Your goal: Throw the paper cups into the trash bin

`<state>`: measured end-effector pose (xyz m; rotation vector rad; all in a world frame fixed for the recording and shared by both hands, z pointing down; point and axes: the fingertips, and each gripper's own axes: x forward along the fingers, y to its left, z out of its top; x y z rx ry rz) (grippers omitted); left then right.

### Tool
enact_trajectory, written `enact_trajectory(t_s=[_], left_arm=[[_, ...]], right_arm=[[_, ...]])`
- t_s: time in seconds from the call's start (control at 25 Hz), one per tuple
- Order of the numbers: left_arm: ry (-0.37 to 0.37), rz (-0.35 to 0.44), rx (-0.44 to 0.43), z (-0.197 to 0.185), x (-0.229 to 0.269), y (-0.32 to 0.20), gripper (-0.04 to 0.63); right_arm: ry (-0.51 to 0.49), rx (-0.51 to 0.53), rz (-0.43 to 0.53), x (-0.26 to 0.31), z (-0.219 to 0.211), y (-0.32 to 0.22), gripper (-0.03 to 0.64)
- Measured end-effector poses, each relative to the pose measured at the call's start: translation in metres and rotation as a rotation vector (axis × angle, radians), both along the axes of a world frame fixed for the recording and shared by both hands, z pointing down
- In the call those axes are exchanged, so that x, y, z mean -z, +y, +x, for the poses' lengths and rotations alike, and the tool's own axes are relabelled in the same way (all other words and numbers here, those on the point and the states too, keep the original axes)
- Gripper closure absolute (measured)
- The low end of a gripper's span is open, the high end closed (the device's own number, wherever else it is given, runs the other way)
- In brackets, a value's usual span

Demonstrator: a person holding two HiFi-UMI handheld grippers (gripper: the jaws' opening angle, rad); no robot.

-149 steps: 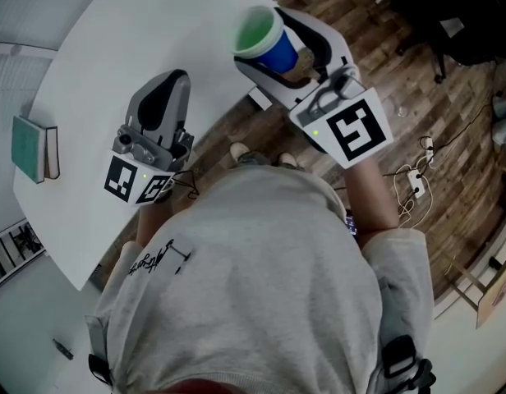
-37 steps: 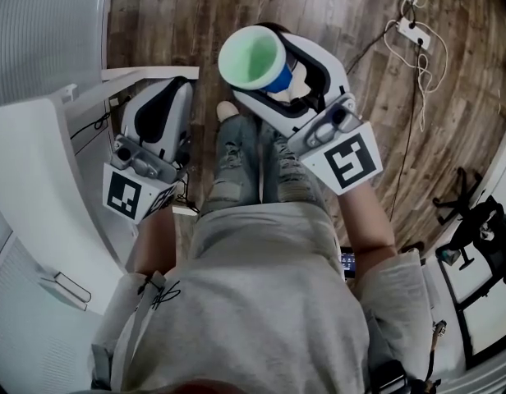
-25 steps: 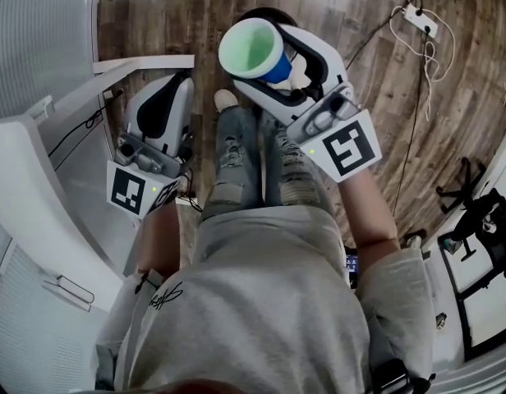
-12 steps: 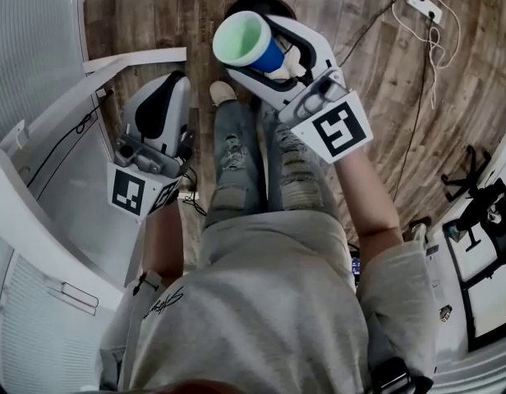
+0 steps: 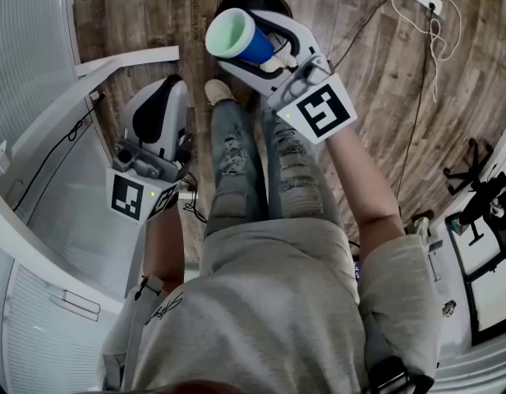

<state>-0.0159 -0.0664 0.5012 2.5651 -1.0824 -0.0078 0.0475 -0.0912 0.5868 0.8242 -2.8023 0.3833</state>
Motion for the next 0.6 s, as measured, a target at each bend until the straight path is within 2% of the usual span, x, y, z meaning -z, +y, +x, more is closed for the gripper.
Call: enact_trajectory(t_s=[0.28,0.6], left_arm=[[0.001,-0.010,-0.003,0.000,-0.010,0.001,0.601],[0.000,-0.024,-0.007,0.001,-0.018,0.002,0.601]], right_arm=[[0.037,0.005,-0.005,-0.035,0.000,0.000,0.322],[0.093,-0.007,-0.063,-0.082,0.005,-0.001,0.322]])
